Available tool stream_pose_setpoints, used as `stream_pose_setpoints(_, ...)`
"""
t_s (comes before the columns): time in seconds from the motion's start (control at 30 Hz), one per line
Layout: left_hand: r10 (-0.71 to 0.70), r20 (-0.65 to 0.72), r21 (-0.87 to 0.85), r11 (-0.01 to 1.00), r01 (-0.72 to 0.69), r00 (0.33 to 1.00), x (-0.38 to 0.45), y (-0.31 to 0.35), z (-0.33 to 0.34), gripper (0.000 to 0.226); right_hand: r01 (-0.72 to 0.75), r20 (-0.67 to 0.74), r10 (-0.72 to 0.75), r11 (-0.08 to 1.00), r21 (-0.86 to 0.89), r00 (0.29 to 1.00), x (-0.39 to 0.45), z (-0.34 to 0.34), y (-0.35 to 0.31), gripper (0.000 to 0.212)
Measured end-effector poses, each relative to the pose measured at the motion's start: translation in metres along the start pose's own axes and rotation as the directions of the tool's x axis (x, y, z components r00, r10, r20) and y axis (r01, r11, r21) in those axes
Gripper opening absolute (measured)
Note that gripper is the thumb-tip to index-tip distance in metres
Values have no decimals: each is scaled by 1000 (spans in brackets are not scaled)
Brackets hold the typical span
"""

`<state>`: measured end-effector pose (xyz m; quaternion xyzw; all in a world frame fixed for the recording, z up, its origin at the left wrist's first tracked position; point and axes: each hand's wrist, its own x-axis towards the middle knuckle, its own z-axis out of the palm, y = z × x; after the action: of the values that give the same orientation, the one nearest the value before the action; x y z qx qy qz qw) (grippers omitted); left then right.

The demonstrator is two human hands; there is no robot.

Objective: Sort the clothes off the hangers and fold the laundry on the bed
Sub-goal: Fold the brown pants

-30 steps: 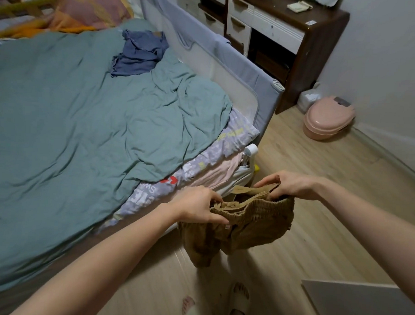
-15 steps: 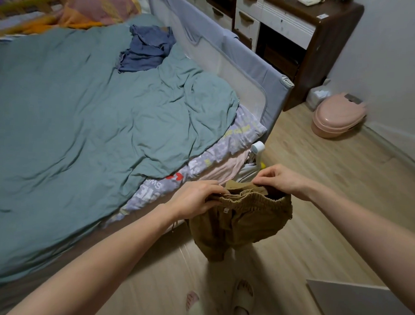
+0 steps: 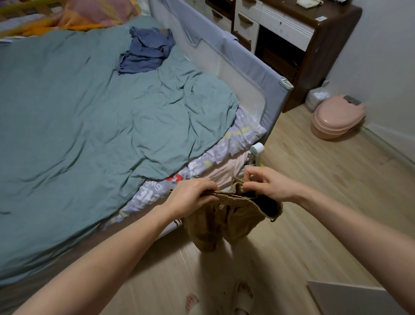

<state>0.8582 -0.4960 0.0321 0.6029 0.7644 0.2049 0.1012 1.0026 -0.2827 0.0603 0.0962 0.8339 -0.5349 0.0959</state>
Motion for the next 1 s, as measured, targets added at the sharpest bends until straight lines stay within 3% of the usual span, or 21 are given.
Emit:
stream_pose_setpoints(0.07, -90, -7, -167, 982, 87, 996, 1, -3, -2, 14, 14, 46, -14, 1000, -5, 999, 0, 4, -3, 22)
stream_pose_setpoints(0.17, -188, 79, -492, 847, 202, 979, 6, -7, -10, 50, 9, 146, -17, 998, 55, 989, 0, 4, -9, 25)
stream_pose_setpoints(0.23, -138, 175, -533, 820, 211, 975, 11, -8, -20, 76, -6, 222, -10, 997, 72, 975, 0, 0, -15, 24)
stream_pose_setpoints(0.27, -100, 227, -500, 842, 204, 969, 14, -7, -26, 79, -7, 262, -13, 997, 76, 965, 1, -1, -17, 23)
stream_pose_setpoints(0.4, -29, 376, -409, 891, 195, 926, 25, 3, -46, 40, -32, 348, -2, 995, 90, 938, 6, -2, -22, 22)
stream_pose_setpoints(0.53, -138, 372, -368, 886, 283, 918, 28, -5, -54, 8, -16, 103, 11, 999, 47, 995, 10, 6, -21, 14)
stream_pose_setpoints(0.6, -200, 357, -374, 864, 336, 912, 27, -7, -62, 6, -7, 32, 9, 996, -84, 999, 6, 14, -23, 28)
stream_pose_setpoints(0.67, -248, 355, -405, 828, 387, 902, 26, -8, -70, 8, 10, -28, -24, 907, -422, 999, 1, 25, -22, 61)
stream_pose_setpoints(0.73, -270, 397, -440, 783, 440, 877, 23, -9, -78, 10, 44, -112, -136, 807, -589, 984, -1, 28, -17, 56)
stream_pose_setpoints(0.87, -222, 452, -422, 800, 426, 864, 14, -11, -87, 21, 106, -139, -181, 898, -426, 974, 3, 3, -9, 33)
stream_pose_setpoints(1.0, -124, 437, -290, 918, 270, 891, 10, -11, -90, 23, 157, -50, -208, 858, -490, 977, 6, -8, -21, 29)
